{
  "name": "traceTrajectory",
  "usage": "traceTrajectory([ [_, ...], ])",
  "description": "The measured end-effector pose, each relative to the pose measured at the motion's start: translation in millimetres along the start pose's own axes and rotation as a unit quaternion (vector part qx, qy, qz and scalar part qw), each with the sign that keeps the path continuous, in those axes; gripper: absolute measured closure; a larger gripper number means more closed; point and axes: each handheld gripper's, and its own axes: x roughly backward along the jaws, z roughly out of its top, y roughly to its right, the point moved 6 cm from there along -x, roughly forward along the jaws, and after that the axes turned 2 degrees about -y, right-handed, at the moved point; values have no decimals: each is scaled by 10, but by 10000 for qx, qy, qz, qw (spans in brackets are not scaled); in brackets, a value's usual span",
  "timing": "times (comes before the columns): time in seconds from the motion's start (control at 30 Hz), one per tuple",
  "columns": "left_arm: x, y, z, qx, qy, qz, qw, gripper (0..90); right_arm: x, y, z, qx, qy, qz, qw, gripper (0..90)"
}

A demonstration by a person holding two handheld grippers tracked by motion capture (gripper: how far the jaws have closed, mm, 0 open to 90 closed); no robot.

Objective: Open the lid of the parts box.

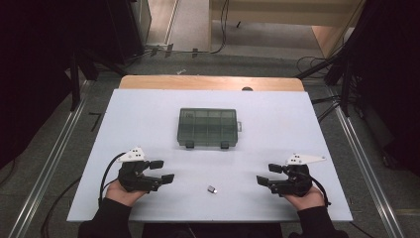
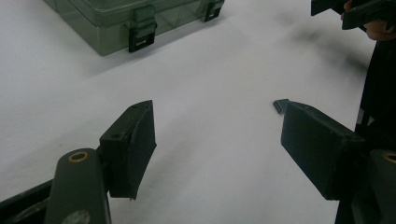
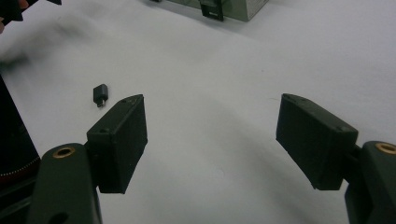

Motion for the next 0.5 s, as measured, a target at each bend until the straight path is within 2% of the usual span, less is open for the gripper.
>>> traceTrajectory([
  [0.5,-13,9,-9,-103,-34,74,9999,268,3,17,20,-8,-4,-17,10000,236],
])
